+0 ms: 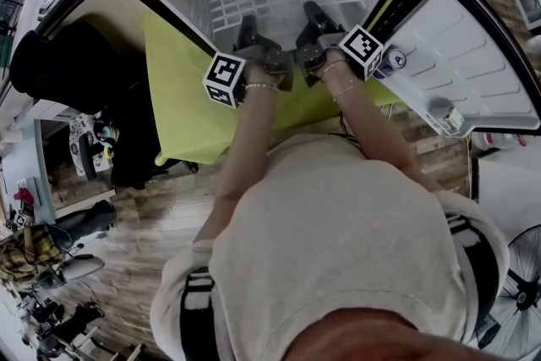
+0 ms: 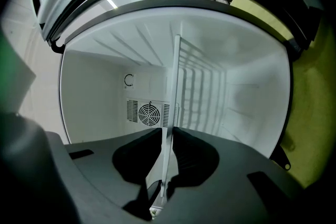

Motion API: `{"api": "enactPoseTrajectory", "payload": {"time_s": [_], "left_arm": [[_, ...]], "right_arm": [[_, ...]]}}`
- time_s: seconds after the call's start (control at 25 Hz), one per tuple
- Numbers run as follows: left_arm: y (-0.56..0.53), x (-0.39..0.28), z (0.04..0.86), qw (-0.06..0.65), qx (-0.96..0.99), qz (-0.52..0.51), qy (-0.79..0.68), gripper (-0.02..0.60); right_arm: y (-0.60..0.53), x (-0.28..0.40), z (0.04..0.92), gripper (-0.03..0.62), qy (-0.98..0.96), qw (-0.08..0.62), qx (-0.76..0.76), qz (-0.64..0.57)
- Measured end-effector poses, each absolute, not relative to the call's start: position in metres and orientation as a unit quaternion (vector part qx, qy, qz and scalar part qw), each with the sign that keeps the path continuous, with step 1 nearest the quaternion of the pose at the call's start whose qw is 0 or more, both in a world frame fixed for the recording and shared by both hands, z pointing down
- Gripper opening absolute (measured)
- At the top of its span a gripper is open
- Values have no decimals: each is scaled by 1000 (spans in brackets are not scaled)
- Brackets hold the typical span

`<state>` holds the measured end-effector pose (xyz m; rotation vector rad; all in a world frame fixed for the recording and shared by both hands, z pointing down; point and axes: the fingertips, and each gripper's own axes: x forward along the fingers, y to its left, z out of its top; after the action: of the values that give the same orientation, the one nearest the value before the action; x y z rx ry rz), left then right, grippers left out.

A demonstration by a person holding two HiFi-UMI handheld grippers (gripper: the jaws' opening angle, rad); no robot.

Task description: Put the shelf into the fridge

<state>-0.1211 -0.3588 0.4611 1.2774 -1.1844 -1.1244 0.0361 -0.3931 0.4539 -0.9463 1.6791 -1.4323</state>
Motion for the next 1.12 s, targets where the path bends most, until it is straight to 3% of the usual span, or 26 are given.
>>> {"api": "enactPoseTrajectory", "payload": {"time_s": [0.24,0.36,0.56,1.12], "left_arm": [[-351,-116,463,510,536,-463,-489,75],[-344,-111,468,519,538,-448,-491,3],[-330,-100,473,536,540,-442,-475,0],[-293,-80,444,429,717,-237,-497,3]], "right_arm": [[-382,35,450,71,668,348,-367,-546],[-374,36,450,38,676,339,-373,-537],[-357,36,451,11,703,297,-393,-513],[-316,35,443,11,791,204,-382,-431]]}}
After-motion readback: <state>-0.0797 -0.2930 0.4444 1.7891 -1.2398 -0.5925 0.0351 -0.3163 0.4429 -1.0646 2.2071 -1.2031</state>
